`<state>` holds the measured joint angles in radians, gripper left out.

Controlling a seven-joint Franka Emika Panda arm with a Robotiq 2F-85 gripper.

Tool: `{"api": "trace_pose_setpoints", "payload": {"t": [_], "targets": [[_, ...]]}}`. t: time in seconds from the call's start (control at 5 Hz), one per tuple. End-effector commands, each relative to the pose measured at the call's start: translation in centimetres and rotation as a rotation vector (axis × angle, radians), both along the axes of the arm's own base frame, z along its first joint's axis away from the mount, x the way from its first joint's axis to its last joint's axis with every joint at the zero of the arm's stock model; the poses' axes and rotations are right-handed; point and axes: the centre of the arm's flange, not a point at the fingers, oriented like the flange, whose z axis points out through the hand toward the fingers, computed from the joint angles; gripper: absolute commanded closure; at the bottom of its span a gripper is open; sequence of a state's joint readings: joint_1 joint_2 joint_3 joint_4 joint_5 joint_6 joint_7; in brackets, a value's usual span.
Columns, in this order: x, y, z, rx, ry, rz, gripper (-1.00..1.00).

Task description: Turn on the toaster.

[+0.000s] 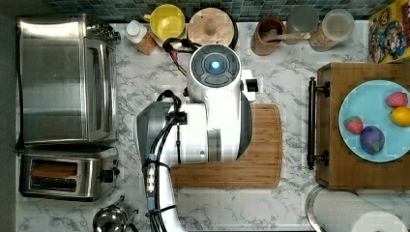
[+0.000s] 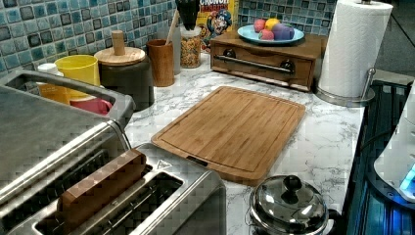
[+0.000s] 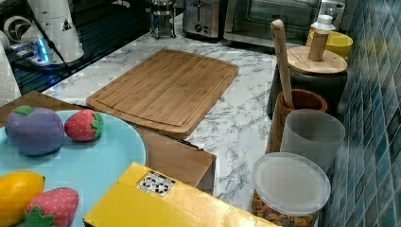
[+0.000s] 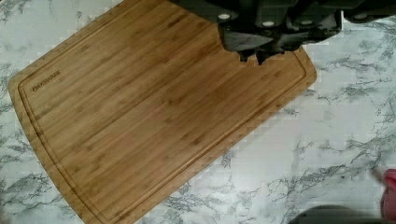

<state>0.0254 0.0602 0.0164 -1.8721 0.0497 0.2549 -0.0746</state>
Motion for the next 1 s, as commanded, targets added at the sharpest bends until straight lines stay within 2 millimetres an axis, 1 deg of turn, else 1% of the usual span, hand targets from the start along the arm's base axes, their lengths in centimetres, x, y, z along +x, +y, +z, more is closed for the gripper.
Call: {"api": "trace_pose_setpoints", "payload": {"t": [0.2,0.4,0.6,0.8,1.0], "targets": [[0.0,0.8,0.0,0.004,-0.004,0.041,1.00],[-0.7,3.3,-1.8,0.018,0.010,0.111,1.00],[-2.8,7.6,-3.0,0.050,-0.033,0.159,1.00],[-4.6,12.0,-4.1,0.066,-0.038,0.251,1.00],[-6.4,16.1,-5.7,0.043,-0.042,0.332,1.00]]}}
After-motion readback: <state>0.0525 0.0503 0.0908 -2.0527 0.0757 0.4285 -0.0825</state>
